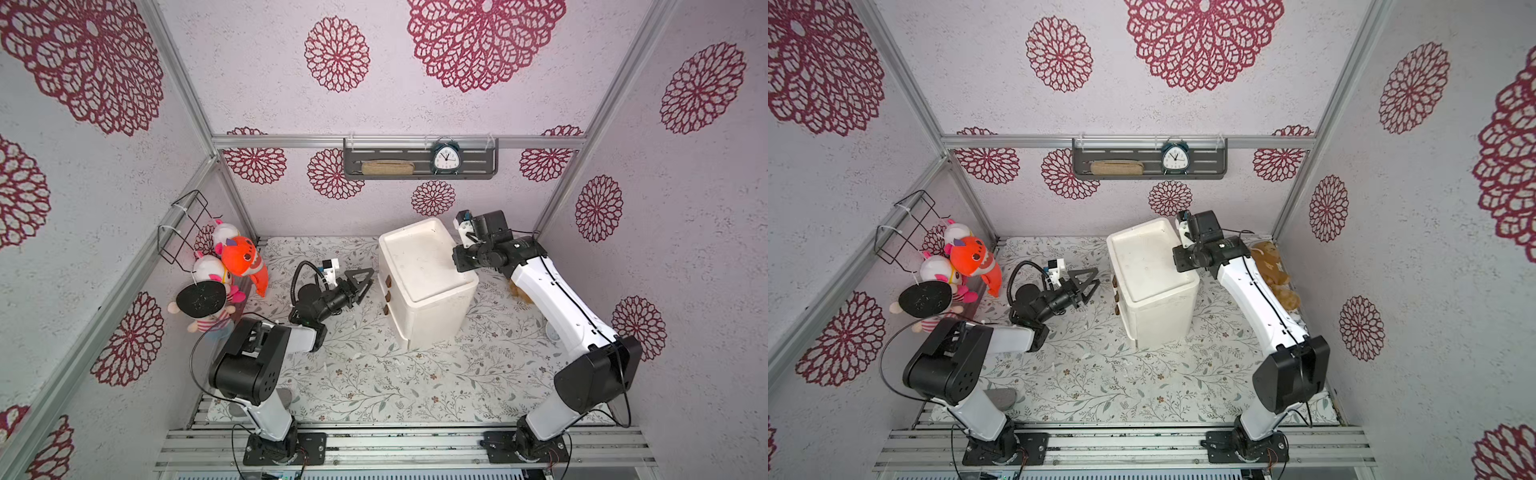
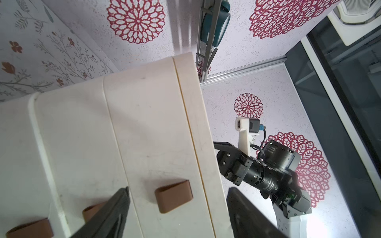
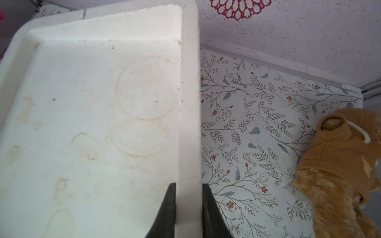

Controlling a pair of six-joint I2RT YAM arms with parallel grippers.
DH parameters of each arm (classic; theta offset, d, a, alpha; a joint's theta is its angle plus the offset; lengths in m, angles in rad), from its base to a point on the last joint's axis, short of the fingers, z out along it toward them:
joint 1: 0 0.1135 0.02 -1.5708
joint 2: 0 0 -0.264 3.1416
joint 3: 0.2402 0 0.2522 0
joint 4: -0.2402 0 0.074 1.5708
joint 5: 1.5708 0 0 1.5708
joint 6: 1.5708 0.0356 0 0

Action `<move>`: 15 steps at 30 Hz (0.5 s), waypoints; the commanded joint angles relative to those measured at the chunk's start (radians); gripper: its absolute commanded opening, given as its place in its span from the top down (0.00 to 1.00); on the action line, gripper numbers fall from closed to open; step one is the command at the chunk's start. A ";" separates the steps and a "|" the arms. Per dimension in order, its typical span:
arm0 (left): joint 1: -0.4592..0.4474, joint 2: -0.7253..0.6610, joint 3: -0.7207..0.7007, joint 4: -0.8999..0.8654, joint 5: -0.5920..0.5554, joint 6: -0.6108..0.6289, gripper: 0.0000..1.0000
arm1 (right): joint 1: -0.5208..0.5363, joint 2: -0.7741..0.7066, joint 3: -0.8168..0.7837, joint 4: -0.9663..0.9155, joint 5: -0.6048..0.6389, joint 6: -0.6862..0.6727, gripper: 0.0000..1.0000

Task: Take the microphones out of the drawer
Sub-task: Adjust the storage box at the center of the board, then open the drawer in the storage box.

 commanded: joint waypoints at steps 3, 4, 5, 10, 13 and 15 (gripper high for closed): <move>-0.033 0.022 0.034 0.110 0.018 -0.042 0.22 | -0.006 -0.084 -0.021 -0.002 0.015 0.055 1.00; -0.041 0.021 0.039 0.090 0.014 -0.033 0.21 | -0.005 -0.087 -0.020 -0.004 0.013 0.055 1.00; -0.051 0.021 0.044 0.085 0.011 -0.028 0.21 | -0.004 -0.088 -0.021 -0.001 0.012 0.055 1.00; -0.096 0.054 0.061 0.099 0.001 -0.037 0.21 | -0.004 -0.093 -0.033 0.014 -0.001 0.062 1.00; -0.119 0.079 0.061 0.118 -0.003 -0.044 0.22 | -0.005 -0.091 -0.039 0.023 -0.003 0.063 1.00; -0.124 0.087 0.061 0.121 -0.004 -0.048 0.22 | -0.005 -0.093 -0.045 0.031 -0.002 0.063 1.00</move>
